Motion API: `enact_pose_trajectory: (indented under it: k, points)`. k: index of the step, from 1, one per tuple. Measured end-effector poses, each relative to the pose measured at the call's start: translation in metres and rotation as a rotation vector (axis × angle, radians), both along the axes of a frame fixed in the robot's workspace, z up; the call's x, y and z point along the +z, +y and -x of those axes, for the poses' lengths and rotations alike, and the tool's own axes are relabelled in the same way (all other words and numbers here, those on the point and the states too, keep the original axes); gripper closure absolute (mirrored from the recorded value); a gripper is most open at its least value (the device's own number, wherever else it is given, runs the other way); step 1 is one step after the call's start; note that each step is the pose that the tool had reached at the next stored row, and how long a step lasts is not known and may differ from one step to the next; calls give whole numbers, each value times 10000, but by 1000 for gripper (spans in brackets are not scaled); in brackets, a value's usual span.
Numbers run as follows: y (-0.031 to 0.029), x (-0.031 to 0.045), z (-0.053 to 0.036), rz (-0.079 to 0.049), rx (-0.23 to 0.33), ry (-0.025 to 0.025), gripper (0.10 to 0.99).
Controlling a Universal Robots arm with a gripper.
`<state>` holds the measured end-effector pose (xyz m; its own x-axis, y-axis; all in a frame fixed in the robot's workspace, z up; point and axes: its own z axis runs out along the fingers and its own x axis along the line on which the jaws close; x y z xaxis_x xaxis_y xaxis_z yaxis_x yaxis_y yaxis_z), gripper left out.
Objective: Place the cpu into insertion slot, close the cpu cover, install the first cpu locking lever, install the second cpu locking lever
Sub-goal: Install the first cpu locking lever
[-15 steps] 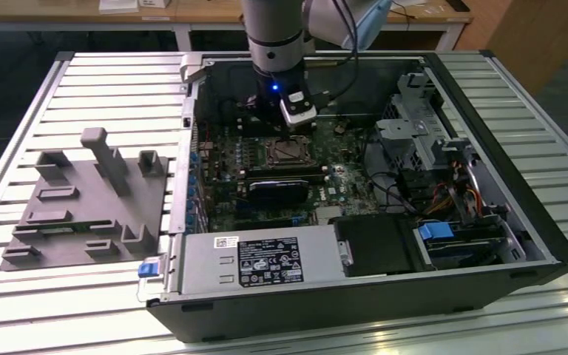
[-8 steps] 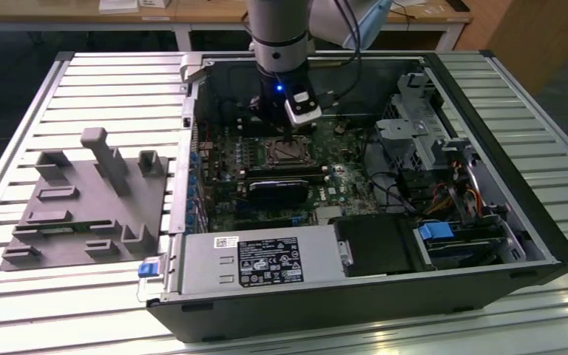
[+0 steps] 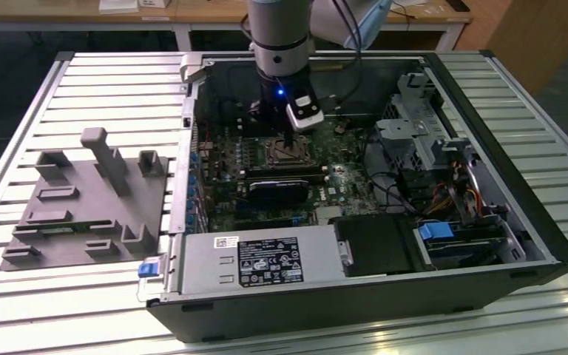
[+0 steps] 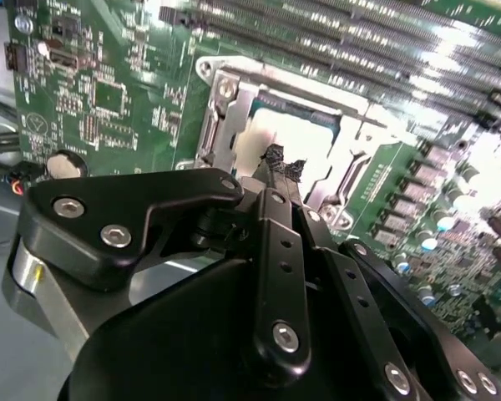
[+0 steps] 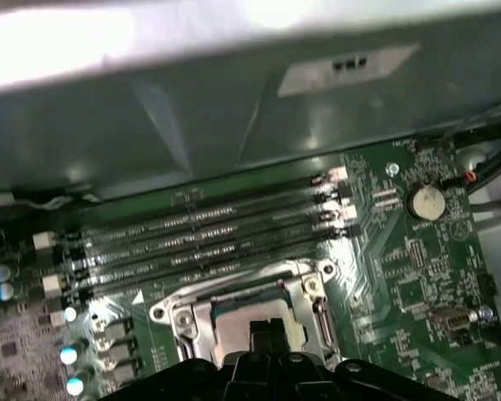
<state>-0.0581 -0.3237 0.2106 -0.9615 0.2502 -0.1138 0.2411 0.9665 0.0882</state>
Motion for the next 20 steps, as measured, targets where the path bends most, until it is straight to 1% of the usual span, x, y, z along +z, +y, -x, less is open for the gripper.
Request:
enact_pose_trajectory:
  k: [3,6,8,10,16,18,20]
  points:
    - [-51,0,1,3,39,-1,984]
    - [-58,0,1,6,71,-1,984]
    - [-58,15,2,7,74,0,984]
    - [-58,52,1,6,74,0,984]
    - [-58,207,1,6,74,-1,984]
    - [-58,231,1,6,75,0,984]
    - [-58,231,1,3,74,-2,984]
